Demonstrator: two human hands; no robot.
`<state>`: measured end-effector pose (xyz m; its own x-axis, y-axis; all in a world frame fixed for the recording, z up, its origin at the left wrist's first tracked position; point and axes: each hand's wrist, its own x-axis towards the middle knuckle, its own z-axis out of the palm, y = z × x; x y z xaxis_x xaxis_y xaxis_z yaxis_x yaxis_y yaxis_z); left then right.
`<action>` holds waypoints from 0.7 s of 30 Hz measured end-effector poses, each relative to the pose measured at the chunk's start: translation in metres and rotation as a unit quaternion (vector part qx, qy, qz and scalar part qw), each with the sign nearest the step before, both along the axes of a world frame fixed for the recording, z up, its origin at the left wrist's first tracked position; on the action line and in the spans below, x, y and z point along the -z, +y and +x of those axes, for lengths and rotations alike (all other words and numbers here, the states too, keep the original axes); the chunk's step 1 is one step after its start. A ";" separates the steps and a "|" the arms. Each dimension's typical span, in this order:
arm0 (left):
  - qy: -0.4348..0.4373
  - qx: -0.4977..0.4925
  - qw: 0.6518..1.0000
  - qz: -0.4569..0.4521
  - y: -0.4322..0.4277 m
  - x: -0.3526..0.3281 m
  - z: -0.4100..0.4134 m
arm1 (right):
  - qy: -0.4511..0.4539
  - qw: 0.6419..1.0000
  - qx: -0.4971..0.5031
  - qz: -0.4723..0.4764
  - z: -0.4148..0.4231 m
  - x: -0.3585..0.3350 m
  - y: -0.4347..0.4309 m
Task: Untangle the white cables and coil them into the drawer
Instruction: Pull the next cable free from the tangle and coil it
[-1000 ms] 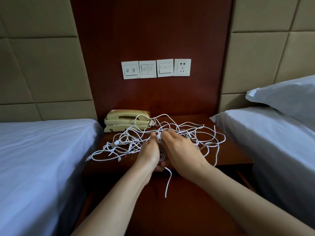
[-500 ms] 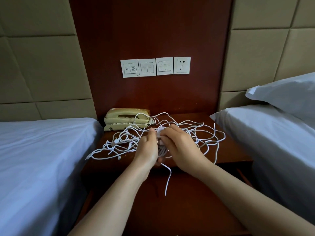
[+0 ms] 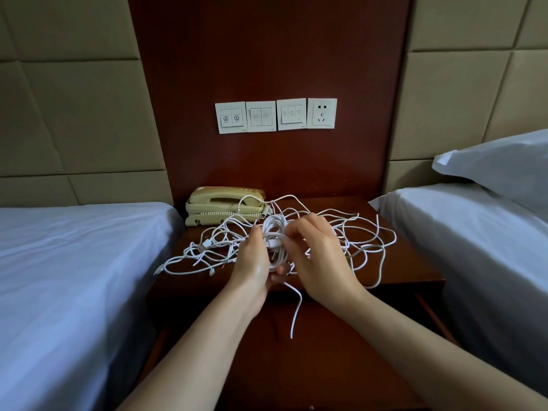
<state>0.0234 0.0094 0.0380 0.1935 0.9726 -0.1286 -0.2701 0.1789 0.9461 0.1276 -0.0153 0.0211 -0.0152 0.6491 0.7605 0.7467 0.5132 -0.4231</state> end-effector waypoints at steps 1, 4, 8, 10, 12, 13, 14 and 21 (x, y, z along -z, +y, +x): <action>-0.009 0.007 1.000 -0.007 0.000 0.000 -0.001 | -0.004 1.000 -0.008 -0.001 0.000 0.000 0.000; -0.024 0.040 0.999 -0.012 -0.001 -0.001 -0.004 | 0.008 0.999 -0.039 -0.009 0.002 0.000 -0.001; -0.013 0.049 0.999 0.011 -0.001 -0.002 -0.008 | 0.120 0.989 -0.064 -0.052 0.001 0.000 -0.007; 0.014 0.052 0.998 0.016 -0.002 0.000 -0.011 | 0.204 0.968 -0.086 -0.120 -0.001 -0.002 -0.009; 0.046 0.071 0.996 0.018 -0.004 0.003 -0.014 | 0.265 0.942 -0.086 -0.184 0.001 -0.004 -0.010; 0.060 0.083 0.995 0.018 -0.005 0.004 -0.016 | 0.273 0.936 -0.082 -0.208 0.002 -0.005 -0.011; 0.074 0.092 0.993 0.018 -0.007 0.006 -0.018 | 0.261 0.937 -0.075 -0.221 0.003 -0.004 -0.011; 0.178 0.141 0.974 0.020 -0.014 0.019 -0.038 | 0.265 0.917 -0.091 -0.283 -0.001 0.001 -0.016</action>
